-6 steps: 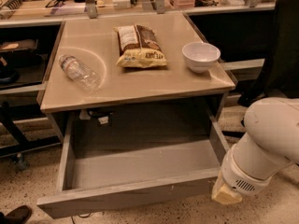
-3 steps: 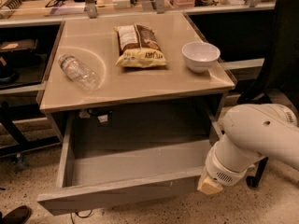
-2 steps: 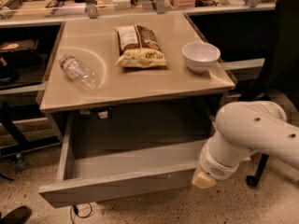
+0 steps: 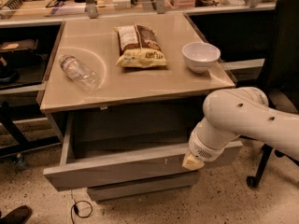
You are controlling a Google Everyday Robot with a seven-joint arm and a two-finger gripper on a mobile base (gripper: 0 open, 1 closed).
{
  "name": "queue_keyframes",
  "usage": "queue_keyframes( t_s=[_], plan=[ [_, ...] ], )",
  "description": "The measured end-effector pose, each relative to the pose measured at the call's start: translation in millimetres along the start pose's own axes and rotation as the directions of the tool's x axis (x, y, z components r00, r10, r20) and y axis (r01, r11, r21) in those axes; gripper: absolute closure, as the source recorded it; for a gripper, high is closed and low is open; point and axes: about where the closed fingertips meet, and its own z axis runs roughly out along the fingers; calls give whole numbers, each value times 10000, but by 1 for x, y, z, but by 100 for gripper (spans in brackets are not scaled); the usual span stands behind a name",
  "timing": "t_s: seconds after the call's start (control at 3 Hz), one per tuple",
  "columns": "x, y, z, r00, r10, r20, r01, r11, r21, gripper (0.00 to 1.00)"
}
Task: Close top drawer
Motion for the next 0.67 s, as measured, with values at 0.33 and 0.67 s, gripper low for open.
queue_keyframes(
  t_s=[0.33, 0.67],
  plan=[
    [0, 1, 0, 10000, 0, 0, 0, 10000, 1, 100],
    [-30, -23, -3, 9980, -626, 113, 621, 9973, 383, 100]
  ],
)
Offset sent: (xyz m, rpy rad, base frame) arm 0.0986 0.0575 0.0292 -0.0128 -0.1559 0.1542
